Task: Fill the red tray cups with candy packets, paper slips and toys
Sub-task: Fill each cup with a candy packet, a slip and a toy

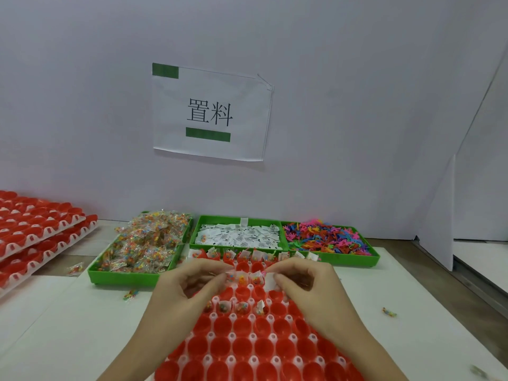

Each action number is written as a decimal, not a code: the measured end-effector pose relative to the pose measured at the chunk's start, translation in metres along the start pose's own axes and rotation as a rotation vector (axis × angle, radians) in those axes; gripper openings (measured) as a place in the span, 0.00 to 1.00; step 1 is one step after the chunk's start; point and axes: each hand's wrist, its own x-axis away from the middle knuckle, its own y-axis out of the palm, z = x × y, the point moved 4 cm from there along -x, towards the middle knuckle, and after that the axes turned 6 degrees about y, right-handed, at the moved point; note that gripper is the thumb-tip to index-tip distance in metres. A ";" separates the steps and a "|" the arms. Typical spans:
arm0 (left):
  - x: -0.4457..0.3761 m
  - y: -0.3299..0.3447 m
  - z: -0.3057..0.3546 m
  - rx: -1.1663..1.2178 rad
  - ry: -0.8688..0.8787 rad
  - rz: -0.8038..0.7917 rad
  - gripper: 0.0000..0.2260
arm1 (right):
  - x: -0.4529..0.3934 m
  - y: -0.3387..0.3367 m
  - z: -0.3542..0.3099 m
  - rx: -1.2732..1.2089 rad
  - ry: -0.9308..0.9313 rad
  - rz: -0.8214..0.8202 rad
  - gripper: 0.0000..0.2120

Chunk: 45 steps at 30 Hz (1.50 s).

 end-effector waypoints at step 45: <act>-0.003 -0.005 -0.012 -0.060 -0.079 -0.044 0.06 | -0.033 -0.058 0.032 0.176 0.049 0.317 0.12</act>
